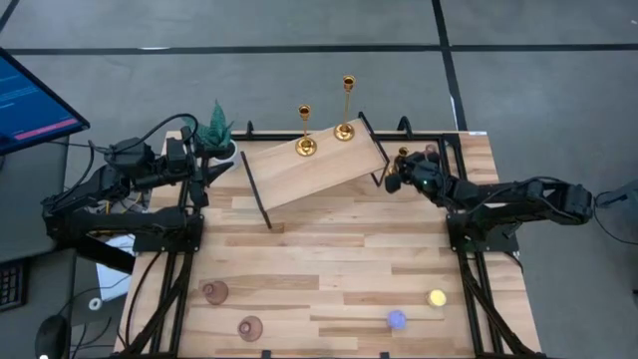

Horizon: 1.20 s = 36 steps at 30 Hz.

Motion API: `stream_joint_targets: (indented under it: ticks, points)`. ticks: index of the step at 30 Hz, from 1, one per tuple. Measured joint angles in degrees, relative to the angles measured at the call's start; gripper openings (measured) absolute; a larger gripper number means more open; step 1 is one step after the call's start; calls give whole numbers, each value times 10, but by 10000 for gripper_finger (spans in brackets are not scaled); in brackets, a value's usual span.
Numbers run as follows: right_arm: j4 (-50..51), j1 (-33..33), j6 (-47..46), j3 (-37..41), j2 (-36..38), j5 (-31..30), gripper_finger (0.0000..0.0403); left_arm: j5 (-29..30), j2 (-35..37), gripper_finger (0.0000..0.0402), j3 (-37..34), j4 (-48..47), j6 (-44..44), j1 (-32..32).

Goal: Pick & Place candle stick holders
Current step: Put the gold candle holder on the shelf

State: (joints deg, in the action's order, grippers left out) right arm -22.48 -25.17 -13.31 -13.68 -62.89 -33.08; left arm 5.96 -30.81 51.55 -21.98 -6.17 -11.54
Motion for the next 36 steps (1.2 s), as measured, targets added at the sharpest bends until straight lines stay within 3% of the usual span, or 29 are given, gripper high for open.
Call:
stream_joint_targets:
  ticks: [25,36]
  points:
    - [11,-1,31,-56,0,-78,1,0,0,163,0,0,0,0]
    - [30,-1,96,-121,0,-171,1,0,0,163,0,0,6,0]
